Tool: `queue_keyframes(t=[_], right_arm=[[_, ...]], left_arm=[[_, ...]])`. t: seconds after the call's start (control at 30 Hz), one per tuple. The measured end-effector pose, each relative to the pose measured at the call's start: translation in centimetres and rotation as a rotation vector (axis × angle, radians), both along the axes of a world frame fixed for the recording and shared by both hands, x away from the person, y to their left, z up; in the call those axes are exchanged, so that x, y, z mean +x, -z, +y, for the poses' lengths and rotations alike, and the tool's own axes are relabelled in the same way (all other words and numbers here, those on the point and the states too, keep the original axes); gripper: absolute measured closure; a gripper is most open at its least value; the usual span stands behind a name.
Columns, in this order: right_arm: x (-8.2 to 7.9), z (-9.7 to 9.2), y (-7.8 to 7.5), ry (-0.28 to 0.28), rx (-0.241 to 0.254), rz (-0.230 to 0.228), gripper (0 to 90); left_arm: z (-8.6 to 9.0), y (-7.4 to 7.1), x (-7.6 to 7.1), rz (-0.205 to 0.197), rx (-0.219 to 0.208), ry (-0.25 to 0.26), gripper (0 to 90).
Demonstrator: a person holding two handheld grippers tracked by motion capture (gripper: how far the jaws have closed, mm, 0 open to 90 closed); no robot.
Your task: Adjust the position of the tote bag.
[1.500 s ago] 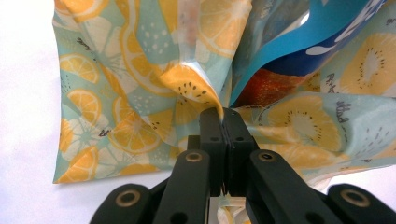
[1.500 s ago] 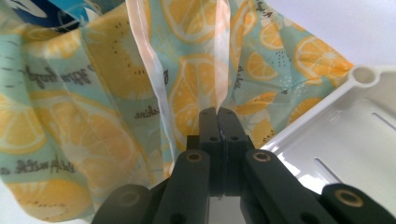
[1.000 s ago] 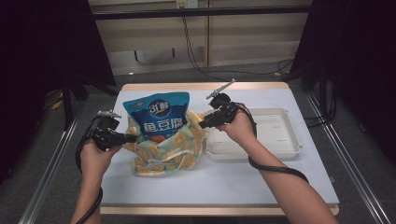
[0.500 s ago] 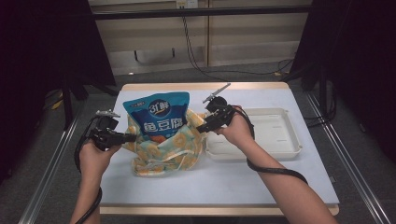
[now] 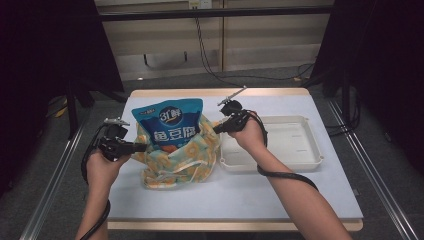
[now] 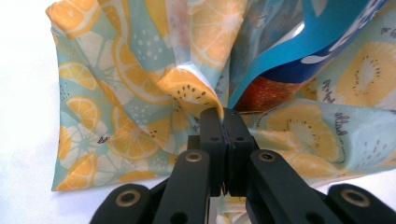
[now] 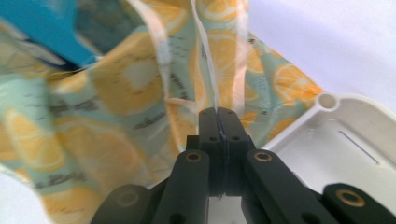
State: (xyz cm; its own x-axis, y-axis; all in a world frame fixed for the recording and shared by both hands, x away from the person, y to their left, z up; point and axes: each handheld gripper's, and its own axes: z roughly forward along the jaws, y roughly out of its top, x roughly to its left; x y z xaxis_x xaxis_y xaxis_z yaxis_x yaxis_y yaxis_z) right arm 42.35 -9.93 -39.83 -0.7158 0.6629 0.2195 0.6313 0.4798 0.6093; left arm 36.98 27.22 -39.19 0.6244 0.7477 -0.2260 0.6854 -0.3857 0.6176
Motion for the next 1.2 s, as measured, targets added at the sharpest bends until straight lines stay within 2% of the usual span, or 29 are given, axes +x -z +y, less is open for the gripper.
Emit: queue_keyframes(t=[0.07,0.1,0.17,0.23,0.37,0.47,0.53,0.77,0.97,1.03,1.07,1.17,1.2], right_arm=[[0.3,0.1,0.3,0.015,-0.014,0.008,90.0],[0.4,0.1,0.5,0.017,-0.023,0.013,90.0],[0.7,0.1,0.8,0.028,-0.025,0.015,90.0],[0.8,0.1,1.0,0.036,-0.027,0.017,90.0],[0.8,0.1,0.9,0.031,-0.033,0.014,89.8],[0.5,-0.1,0.4,0.037,-0.023,0.009,82.5],[0.2,-0.2,-0.2,0.033,-0.019,-0.003,71.9],[-0.9,-0.4,-1.9,0.018,-0.016,-0.032,58.5],[-1.8,-0.2,-3.0,-0.006,-0.02,-0.035,51.5],[-2.0,0.1,-3.1,-0.023,-0.011,-0.033,51.4],[-2.1,0.3,-3.1,-0.038,-0.018,-0.035,50.8],[-2.3,1.0,-3.0,-0.057,-0.026,-0.038,48.5],[-2.3,1.2,-3.0,-0.064,-0.026,-0.042,48.1]], left_arm=[[-0.1,0.2,0.0,-0.008,0.004,-0.01,88.9],[0.0,0.1,0.0,0.006,0.004,0.005,88.9],[-0.2,0.2,0.0,-0.007,0.011,-0.004,88.9],[-0.2,0.1,0.0,-0.001,0.011,0.004,88.9],[-0.3,0.2,-0.1,-0.01,0.006,-0.004,88.9],[-0.2,0.1,-0.1,-0.011,0.002,-0.007,88.9],[-0.2,0.0,-0.1,-0.013,0.008,-0.001,88.9],[-0.2,-0.2,-0.2,-0.013,0.013,0.008,88.9],[-0.4,-0.1,-0.3,-0.015,0.007,-0.003,88.8],[-0.4,-0.2,-0.2,-0.012,0.014,0.005,88.9],[-0.5,-0.2,-0.3,-0.016,0.017,-0.005,88.8],[-0.5,-0.3,-0.3,-0.006,0.011,0.013,88.8],[-0.5,-0.2,-0.3,-0.018,0.015,0.003,88.8]])
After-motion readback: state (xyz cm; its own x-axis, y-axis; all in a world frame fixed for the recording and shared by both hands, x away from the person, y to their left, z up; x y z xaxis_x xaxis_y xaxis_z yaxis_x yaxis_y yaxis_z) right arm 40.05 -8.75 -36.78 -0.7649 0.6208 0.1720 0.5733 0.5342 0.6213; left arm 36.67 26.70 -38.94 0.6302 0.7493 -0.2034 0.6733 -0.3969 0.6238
